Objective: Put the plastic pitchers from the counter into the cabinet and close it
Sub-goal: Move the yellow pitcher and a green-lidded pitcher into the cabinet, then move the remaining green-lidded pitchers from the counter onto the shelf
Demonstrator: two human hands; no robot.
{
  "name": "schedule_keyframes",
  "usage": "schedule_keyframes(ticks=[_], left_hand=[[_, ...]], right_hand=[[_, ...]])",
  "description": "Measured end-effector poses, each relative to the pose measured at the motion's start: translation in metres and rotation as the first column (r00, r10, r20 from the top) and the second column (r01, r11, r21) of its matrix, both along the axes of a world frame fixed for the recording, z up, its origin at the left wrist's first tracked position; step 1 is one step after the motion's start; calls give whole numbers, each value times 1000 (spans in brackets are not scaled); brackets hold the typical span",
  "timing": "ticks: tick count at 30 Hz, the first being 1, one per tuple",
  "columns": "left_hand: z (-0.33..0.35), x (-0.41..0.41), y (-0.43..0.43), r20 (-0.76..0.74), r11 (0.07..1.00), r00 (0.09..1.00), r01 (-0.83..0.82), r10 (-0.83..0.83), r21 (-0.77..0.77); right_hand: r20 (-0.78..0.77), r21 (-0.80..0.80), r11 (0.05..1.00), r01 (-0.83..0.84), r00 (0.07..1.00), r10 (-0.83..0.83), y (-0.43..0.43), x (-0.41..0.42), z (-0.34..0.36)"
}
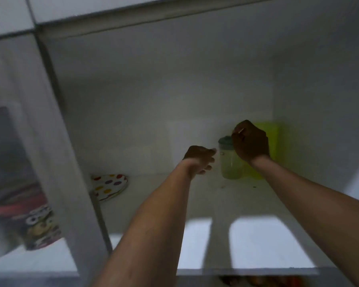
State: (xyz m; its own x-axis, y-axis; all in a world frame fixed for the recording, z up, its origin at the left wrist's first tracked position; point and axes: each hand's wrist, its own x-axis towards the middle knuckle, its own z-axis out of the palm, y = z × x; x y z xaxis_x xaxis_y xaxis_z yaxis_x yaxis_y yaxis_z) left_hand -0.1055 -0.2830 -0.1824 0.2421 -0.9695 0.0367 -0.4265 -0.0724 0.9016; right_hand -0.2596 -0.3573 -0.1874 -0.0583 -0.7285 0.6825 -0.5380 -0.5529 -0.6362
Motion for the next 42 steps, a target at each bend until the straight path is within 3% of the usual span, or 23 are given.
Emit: schedule_keyframes(ticks=[7,13,18,24,30,33,38,42], left_hand=[[5,58,221,-21,999,1000,18,-18,31],[8,180,429,-18,944,943,-331,331,14],[-7,277,616,4,729,729,-684,684,-23],[-78,357,802,51,320,323,-946,945,55],[-158,440,873,81,165,179,-973,980,159],[-209,488,879,80,134,161,-954,984,268],[-300,543,869,21,84,109,-860,994,503],[-354,569,865,-51,63,41,-806,998,588]], right_hand=[[86,-109,987,-115,988,124,186,103,0],[47,-96,901,-422,903,428,365,234,1],[-39,-19,726,-687,726,686,496,356,0],[-227,233,496,-837,449,864,625,484,-66],[-204,553,278,-786,196,959,707,590,-165],[-188,709,204,-675,99,977,729,647,-220],[-138,918,136,-372,21,990,746,724,-309],[-138,951,133,-280,2,990,753,760,-351]])
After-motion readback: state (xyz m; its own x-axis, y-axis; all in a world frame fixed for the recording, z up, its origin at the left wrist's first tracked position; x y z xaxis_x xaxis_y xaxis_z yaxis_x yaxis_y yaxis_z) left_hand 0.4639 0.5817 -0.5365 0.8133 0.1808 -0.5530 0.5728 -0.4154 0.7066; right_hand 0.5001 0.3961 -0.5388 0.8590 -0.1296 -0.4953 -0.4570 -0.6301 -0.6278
